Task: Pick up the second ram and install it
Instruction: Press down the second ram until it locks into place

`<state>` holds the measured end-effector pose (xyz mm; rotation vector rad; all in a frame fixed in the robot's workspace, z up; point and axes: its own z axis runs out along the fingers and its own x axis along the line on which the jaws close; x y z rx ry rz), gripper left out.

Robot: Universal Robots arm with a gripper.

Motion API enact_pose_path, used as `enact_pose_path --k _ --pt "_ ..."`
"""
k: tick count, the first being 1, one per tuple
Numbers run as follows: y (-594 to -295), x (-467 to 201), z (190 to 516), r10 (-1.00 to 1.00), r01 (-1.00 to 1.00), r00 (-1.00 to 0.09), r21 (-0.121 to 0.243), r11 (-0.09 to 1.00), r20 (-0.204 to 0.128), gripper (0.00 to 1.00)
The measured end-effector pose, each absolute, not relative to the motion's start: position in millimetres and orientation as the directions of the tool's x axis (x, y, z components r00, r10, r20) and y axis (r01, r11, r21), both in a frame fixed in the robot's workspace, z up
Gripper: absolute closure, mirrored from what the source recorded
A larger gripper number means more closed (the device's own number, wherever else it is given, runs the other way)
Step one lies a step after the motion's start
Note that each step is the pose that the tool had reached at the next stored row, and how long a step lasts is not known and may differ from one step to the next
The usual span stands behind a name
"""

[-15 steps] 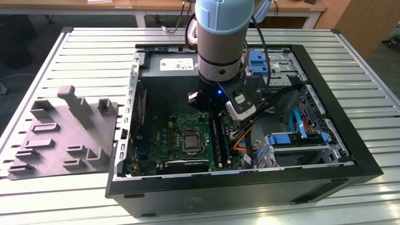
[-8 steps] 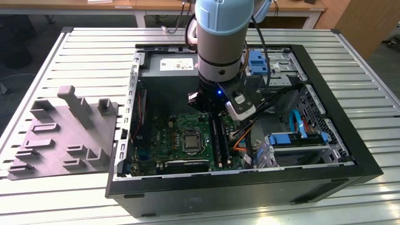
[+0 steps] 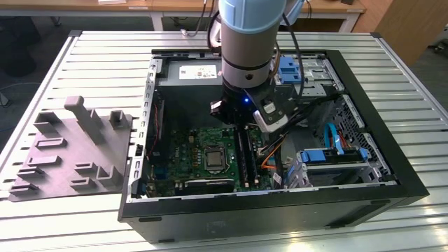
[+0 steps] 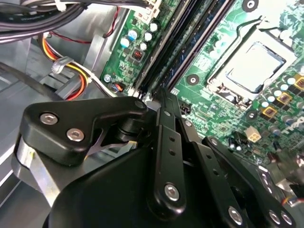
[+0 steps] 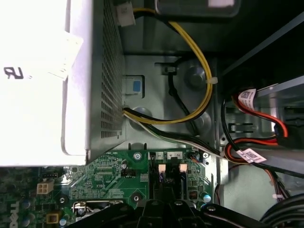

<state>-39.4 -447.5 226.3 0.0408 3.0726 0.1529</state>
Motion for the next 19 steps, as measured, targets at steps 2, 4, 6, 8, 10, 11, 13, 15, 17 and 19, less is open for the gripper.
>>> enact_pose_path --k 2,4,6,8,10,11,13,15,17,19 --pt "-448 -39 231 0.03 0.023 -0.998 0.099 0.995 -0.063 0.89" --pt "-448 -39 236 0.03 0.023 -0.998 0.098 0.995 -0.063 0.89" --pt "-448 -39 240 0.029 0.023 -0.998 0.097 0.995 -0.064 0.89" --pt "-448 -39 241 0.03 0.023 -0.998 0.097 0.995 -0.064 0.89" --pt "-448 -39 241 0.029 0.023 -0.998 0.097 0.995 -0.064 0.89" --pt "-448 -39 241 0.03 0.023 -0.998 0.097 0.995 -0.064 0.89" --pt "-448 -39 241 0.03 0.023 -0.998 0.097 0.995 -0.064 0.89" --pt "-448 -40 241 0.029 0.023 -0.998 0.097 0.995 -0.063 0.89" --pt "-450 -39 241 0.029 0.023 -0.998 0.097 0.995 -0.064 0.89" --pt "-453 -39 241 0.029 0.023 -0.998 0.097 0.995 -0.064 0.89"
